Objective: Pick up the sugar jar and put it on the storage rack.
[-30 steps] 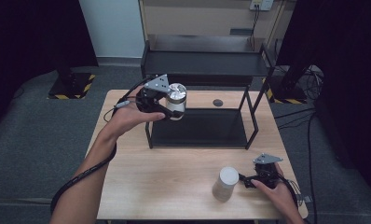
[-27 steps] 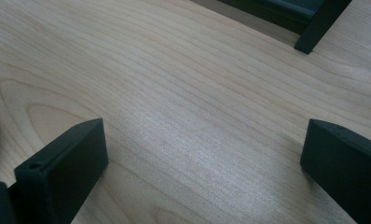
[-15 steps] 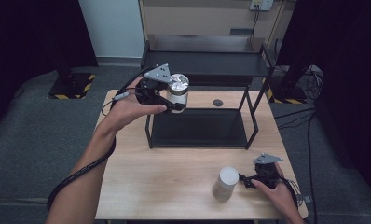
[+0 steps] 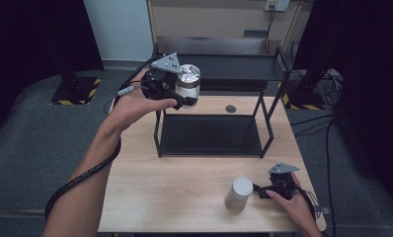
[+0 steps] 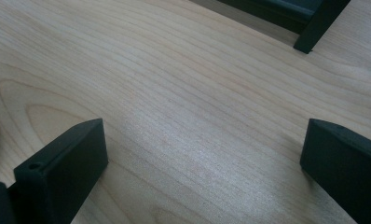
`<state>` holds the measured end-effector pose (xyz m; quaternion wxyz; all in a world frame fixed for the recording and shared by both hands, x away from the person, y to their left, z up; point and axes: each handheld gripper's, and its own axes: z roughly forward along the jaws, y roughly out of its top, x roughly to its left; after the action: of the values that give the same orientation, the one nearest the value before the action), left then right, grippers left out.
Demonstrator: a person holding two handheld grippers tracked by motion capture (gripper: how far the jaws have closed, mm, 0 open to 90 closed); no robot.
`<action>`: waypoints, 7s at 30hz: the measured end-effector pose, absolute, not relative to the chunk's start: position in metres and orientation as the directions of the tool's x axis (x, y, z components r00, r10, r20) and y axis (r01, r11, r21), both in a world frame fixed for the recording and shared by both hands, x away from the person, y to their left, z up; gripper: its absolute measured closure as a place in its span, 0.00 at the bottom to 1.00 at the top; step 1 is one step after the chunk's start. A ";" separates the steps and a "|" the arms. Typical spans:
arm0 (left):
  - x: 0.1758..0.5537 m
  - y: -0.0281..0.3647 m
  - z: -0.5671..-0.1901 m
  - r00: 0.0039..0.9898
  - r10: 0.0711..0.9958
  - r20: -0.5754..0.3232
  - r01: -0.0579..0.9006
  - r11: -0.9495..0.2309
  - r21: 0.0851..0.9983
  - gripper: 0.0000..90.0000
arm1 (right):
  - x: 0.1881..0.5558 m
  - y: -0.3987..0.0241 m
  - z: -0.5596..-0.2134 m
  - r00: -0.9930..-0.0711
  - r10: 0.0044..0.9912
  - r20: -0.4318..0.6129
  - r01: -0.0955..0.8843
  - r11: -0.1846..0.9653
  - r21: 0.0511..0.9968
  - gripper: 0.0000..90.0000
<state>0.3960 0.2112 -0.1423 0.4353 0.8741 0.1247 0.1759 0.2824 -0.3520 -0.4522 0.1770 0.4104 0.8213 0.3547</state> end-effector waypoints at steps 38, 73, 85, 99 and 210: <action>0.412 0.173 -0.116 0.776 0.598 0.201 0.183 -0.519 0.835 0.33 | 0.281 -0.351 -0.452 -0.594 0.804 0.003 0.552 0.406 0.728 0.01; 0.469 0.148 -0.138 0.700 0.705 0.116 0.324 -0.458 0.828 0.33 | 0.281 -0.351 -0.452 -0.595 0.804 0.001 0.552 0.407 0.728 0.01; 0.480 0.156 -0.142 0.691 0.723 0.016 0.389 -0.390 0.835 0.33 | 0.281 -0.351 -0.452 -0.595 0.804 0.001 0.552 0.407 0.728 0.01; 0.465 0.158 -0.147 0.679 0.733 0.052 0.349 -0.384 0.855 0.15 | 0.281 -0.351 -0.452 -0.595 0.804 0.002 0.552 0.406 0.728 0.01; 0.339 0.157 -0.406 0.911 0.410 0.040 0.232 -0.592 0.772 0.08 | 0.279 -0.350 -0.452 -0.586 0.810 0.002 0.557 0.401 0.728 0.01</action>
<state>0.3390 0.1573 -0.4062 0.4138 0.8857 0.1811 0.1072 0.2788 -0.3500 -0.4522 0.1794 0.4182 0.8174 0.3532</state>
